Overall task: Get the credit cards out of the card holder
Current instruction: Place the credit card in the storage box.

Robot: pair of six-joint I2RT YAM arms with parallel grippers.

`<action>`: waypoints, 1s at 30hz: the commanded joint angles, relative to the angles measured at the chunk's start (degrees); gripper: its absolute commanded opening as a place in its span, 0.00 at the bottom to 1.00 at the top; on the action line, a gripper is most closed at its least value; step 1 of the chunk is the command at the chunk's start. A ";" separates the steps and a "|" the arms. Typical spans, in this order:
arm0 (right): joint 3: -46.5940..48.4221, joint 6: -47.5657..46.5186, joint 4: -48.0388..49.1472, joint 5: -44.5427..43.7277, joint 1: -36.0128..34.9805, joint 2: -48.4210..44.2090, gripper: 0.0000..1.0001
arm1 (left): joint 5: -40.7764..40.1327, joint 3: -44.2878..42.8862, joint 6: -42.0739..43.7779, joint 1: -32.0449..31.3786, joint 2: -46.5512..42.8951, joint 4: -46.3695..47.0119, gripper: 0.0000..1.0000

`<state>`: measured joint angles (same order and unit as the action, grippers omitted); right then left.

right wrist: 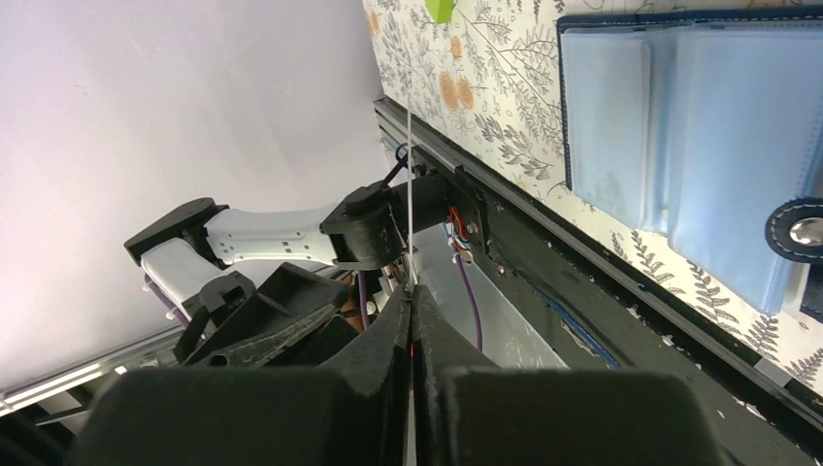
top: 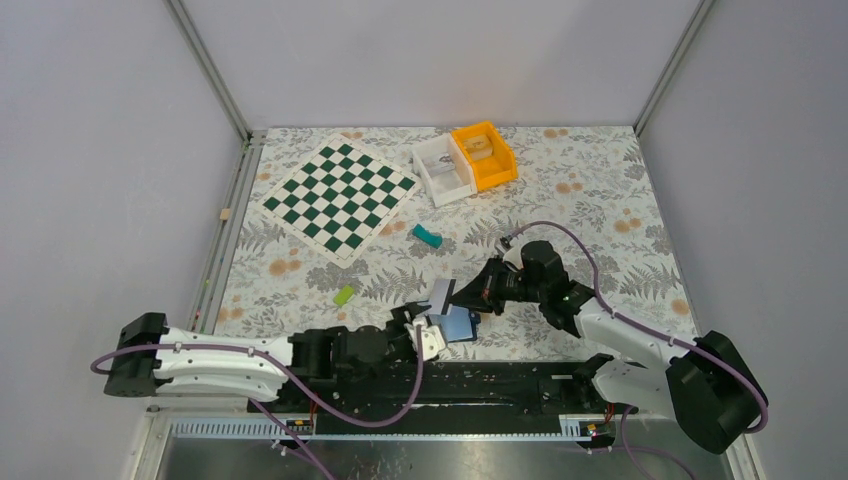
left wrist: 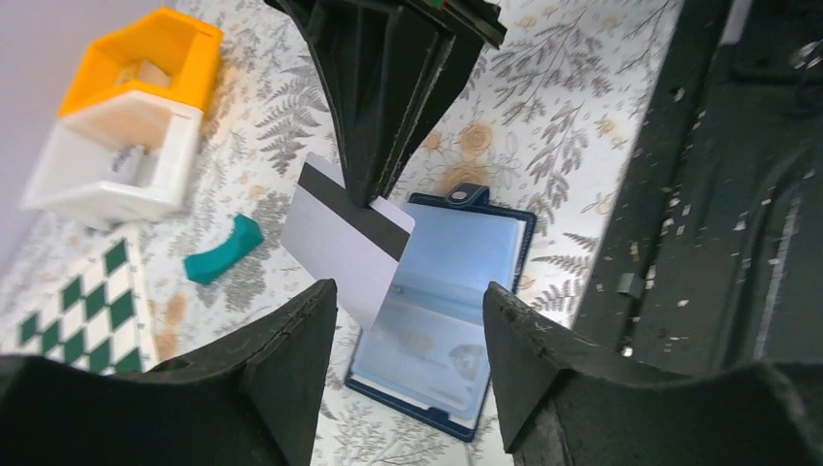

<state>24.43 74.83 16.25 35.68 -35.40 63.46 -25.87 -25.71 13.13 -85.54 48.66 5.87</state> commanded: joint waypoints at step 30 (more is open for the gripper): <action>-3.16 3.80 6.77 0.29 0.33 -7.12 0.26 | -9.65 -1.11 4.68 -0.92 8.47 11.71 0.00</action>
<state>21.17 79.20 20.14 37.10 -35.29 59.72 -34.74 -25.65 23.68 -86.67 60.51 17.39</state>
